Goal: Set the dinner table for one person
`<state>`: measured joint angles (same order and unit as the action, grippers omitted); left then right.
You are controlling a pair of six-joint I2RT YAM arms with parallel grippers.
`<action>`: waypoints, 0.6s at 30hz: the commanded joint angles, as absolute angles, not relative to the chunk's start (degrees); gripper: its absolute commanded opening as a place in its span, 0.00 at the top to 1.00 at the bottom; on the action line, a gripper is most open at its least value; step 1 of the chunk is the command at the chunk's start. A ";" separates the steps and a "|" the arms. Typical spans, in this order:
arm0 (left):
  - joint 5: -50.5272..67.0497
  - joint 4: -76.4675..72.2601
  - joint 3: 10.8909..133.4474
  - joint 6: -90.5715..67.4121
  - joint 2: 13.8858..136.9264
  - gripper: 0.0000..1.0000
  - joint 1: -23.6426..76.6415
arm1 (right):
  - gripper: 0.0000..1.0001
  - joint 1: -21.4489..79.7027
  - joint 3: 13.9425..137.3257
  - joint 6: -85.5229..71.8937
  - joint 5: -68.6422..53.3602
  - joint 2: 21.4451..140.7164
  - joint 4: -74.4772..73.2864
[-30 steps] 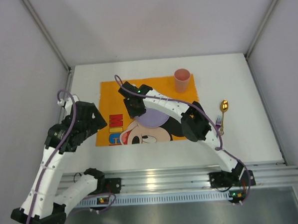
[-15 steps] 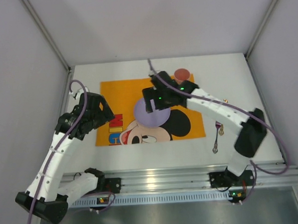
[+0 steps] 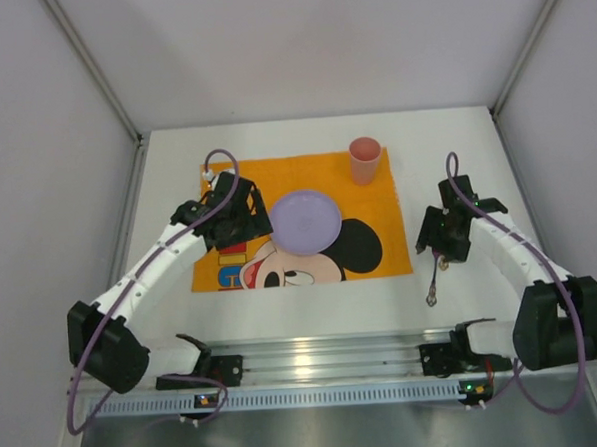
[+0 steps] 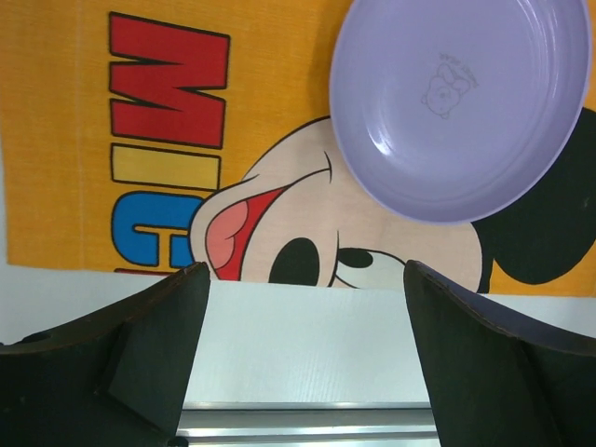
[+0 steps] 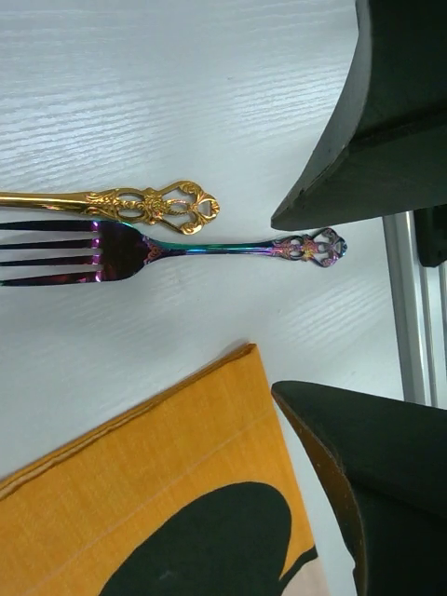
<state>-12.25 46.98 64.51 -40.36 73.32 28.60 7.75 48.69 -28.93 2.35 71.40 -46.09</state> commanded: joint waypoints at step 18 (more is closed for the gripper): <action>-10.11 40.78 68.73 -38.14 80.07 0.10 30.85 | 0.55 4.83 43.50 -31.47 5.80 83.84 -38.68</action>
